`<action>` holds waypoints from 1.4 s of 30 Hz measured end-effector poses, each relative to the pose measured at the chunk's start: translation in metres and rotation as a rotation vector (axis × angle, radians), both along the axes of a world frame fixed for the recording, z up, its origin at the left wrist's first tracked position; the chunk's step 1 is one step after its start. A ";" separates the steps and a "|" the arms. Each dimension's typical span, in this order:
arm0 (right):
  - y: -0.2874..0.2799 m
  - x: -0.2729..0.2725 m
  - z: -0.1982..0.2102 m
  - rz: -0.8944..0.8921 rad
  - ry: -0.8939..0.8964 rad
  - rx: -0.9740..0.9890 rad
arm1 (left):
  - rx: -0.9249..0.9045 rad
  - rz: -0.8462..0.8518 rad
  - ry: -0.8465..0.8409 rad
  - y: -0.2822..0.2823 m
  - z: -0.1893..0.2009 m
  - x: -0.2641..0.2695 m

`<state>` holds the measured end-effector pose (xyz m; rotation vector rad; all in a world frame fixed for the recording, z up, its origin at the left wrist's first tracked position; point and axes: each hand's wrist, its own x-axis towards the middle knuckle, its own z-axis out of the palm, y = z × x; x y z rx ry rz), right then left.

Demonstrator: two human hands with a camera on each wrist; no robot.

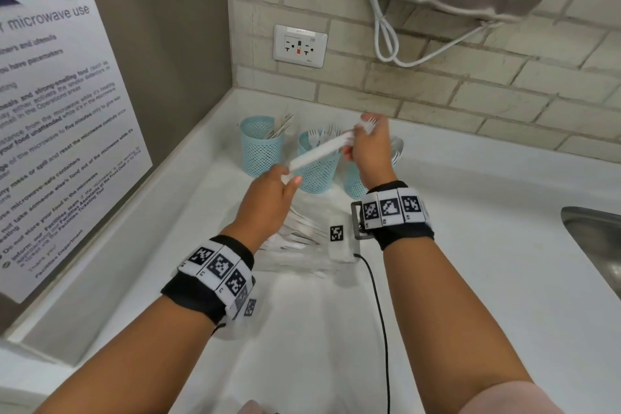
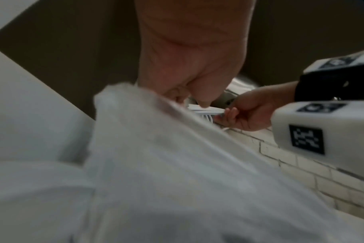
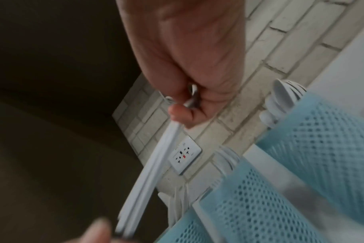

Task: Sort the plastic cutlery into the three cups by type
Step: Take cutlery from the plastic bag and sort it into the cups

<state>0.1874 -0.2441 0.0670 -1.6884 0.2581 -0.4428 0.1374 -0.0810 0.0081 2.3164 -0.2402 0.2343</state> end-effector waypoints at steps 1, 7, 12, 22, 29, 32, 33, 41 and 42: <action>-0.003 0.004 0.003 -0.082 -0.099 -0.053 | 0.028 0.037 0.019 0.005 0.002 0.001; 0.006 0.024 -0.007 -0.043 -0.236 -0.415 | 0.262 -0.050 0.377 0.031 0.008 0.002; 0.015 0.036 -0.037 0.109 0.013 -1.176 | 0.268 -0.023 0.403 0.035 0.011 -0.002; 0.029 0.004 0.013 0.423 -0.008 -0.814 | 0.235 -0.097 0.381 0.044 0.002 0.000; 0.045 -0.027 -0.046 0.804 0.613 -1.329 | 0.188 -0.076 0.337 0.042 0.004 -0.005; 0.044 -0.035 -0.064 0.750 0.517 -1.292 | 0.184 -0.079 0.318 0.042 0.005 -0.007; 0.043 -0.038 -0.065 0.735 0.491 -1.292 | 0.182 -0.079 0.316 0.042 0.005 -0.008; 0.037 -0.043 -0.067 0.750 0.388 -1.290 | 0.140 -0.065 0.343 0.045 0.007 -0.009; 0.036 -0.042 -0.067 0.755 0.398 -1.269 | 0.138 -0.066 0.344 0.045 0.007 -0.009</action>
